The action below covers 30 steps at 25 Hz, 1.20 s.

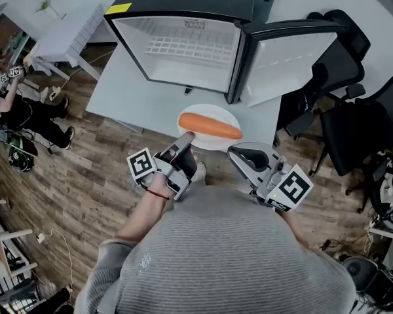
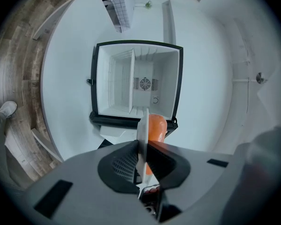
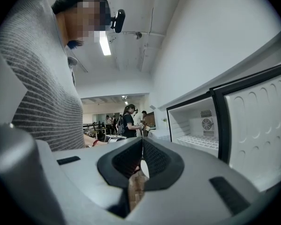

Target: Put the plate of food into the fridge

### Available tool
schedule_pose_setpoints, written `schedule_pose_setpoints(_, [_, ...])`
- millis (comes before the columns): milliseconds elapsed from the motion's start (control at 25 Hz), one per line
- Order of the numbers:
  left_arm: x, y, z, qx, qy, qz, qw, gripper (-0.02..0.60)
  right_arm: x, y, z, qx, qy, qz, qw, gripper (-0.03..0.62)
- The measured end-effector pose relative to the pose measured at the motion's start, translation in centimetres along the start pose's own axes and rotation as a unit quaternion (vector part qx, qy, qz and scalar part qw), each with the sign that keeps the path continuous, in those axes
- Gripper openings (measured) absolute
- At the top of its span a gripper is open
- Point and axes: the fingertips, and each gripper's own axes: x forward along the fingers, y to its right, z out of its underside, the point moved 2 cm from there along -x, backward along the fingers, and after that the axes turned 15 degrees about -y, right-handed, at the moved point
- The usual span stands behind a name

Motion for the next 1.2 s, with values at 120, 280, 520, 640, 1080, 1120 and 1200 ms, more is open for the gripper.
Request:
schedule_pose_setpoints(120, [0.1, 0.1, -1.4, -0.002, -0.003, 0.001, 1.0, 0.054, 1.2, 0.8, -0.5, -0.001, -0.002, 0.001, 1.0, 0.014])
schedule_pose_setpoints(280, [0.2, 0.2, -3.4, -0.004, -0.006, 0.003, 1.0, 0.054, 2.8, 1.6, -1.1, -0.004, -0.004, 0.005, 1.0, 0.014])
schedule_pose_setpoints(520, [0.0, 0.9, -6.6, -0.003, -0.016, 0.004, 0.9999, 0.054, 5.5, 2.8, -2.4, -0.006, -0.001, 0.015, 1.0, 0.014])
schedule_pose_setpoints(640, [0.0, 1.0, -8.3, -0.002, -0.023, 0.005, 0.9997, 0.054, 6.9, 3.3, -2.8, -0.006, 0.005, 0.019, 1.0, 0.014])
schedule_pose_setpoints(1080, [0.9, 1.0, -11.6, -0.008, -0.034, 0.001, 0.9994, 0.054, 9.6, 5.2, -3.4, 0.006, 0.0, 0.03, 1.0, 0.014])
schedule_pose_setpoints(1120, [1.0, 1.0, -11.7, -0.008, -0.034, 0.001, 0.9994, 0.054, 9.6, 5.3, -3.4, 0.006, -0.001, 0.03, 1.0, 0.014])
schedule_pose_setpoints(1200, [1.2, 0.9, -11.8, -0.01, -0.032, 0.001, 0.9994, 0.054, 9.5, 5.4, -3.5, 0.007, -0.003, 0.026, 1.0, 0.014])
